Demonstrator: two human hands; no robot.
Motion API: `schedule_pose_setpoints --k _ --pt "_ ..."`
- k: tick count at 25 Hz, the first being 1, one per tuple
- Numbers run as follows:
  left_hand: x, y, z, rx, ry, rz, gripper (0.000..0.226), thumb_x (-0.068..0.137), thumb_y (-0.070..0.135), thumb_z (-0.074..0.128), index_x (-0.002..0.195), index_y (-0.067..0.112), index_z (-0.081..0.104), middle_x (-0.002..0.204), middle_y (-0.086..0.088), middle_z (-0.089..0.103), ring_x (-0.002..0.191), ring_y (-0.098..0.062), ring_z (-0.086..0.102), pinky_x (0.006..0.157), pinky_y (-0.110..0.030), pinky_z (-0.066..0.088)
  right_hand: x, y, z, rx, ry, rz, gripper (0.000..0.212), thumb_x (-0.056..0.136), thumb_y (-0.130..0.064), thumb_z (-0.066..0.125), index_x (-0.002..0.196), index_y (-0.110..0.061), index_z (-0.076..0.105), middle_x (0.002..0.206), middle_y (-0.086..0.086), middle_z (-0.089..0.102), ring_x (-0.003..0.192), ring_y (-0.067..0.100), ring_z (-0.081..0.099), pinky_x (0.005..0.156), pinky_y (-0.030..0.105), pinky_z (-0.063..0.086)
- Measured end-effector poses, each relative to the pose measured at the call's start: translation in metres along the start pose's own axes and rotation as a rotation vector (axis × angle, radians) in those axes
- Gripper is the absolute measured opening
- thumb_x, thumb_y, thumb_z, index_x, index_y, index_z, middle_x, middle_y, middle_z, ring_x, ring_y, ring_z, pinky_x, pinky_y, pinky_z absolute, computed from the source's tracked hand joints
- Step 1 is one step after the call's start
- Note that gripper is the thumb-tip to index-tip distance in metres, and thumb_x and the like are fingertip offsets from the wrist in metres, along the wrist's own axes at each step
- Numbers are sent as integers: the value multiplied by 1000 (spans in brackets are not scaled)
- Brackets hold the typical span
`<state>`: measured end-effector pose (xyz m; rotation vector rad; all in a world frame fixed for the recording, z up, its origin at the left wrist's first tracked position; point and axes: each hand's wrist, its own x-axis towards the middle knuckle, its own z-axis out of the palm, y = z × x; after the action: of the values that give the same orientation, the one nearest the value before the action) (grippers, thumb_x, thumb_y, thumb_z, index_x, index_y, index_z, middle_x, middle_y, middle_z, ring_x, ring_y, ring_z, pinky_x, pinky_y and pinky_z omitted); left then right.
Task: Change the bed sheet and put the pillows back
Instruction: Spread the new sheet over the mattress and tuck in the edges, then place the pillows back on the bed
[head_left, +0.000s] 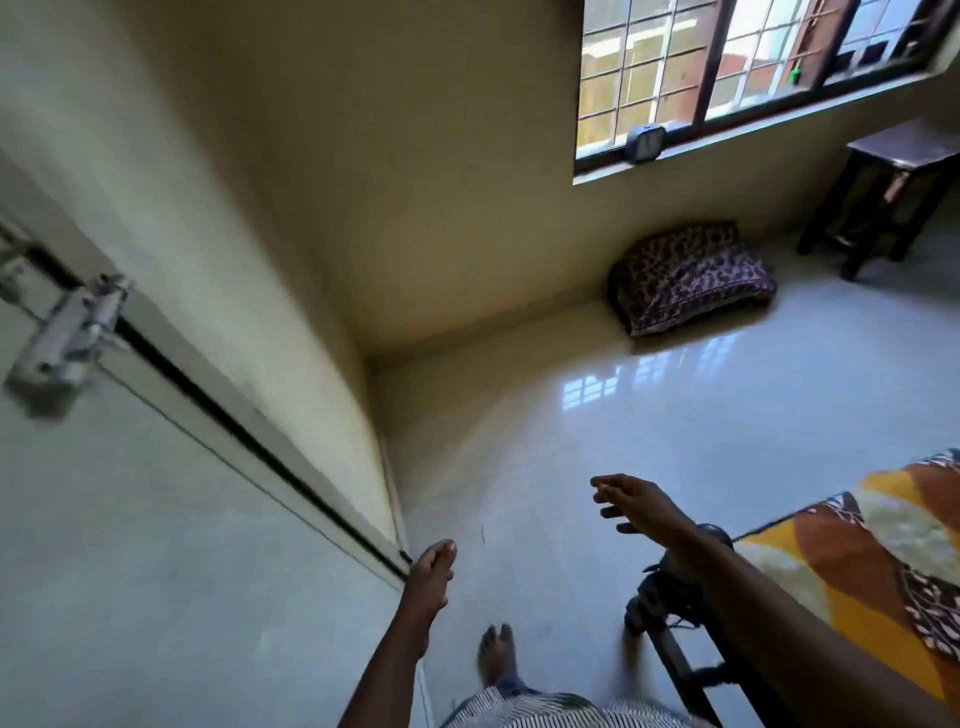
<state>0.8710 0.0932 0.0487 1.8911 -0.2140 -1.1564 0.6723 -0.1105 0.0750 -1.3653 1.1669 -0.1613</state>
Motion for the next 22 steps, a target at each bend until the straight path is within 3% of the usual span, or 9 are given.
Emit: schedule_pose_setpoints --k 2,6,9,17,22 --pt "56 48 -4 70 -38 30 36 97 29 46 128 12 50 118 -6 55 100 -17 50 65 -25 38 37 -29 -9 42 70 9 16 95 -24 50 105 -26 62 98 -3 65 87 14 63 70 25 47" --pt "150 129 18 202 -141 46 38 98 30 44 131 12 48 131 -8 52 114 -22 51 81 -30 38 91 -67 -41 136 222 70 18 94 -26 50 108 -26 62 102 -2 65 92 17 63 72 25 47" --pt "219 193 60 296 -245 82 39 98 31 43 134 14 45 133 -5 51 121 -22 48 84 -31 38 137 -76 -73 204 311 110 20 95 -26 50 110 -24 62 105 0 65 94 17 62 74 25 47" --pt "372 354 213 364 -361 56 37 99 28 41 133 14 46 133 -6 51 115 -22 51 81 -29 36 290 -130 -203 319 432 191 24 96 -26 47 114 -19 61 110 4 63 92 17 61 73 25 47" --pt "452 429 293 385 -362 42 34 98 28 43 129 16 51 120 -2 54 104 -18 51 74 -29 38 384 -172 -284 302 439 266 21 95 -27 50 107 -15 61 105 4 62 87 17 59 68 25 45"
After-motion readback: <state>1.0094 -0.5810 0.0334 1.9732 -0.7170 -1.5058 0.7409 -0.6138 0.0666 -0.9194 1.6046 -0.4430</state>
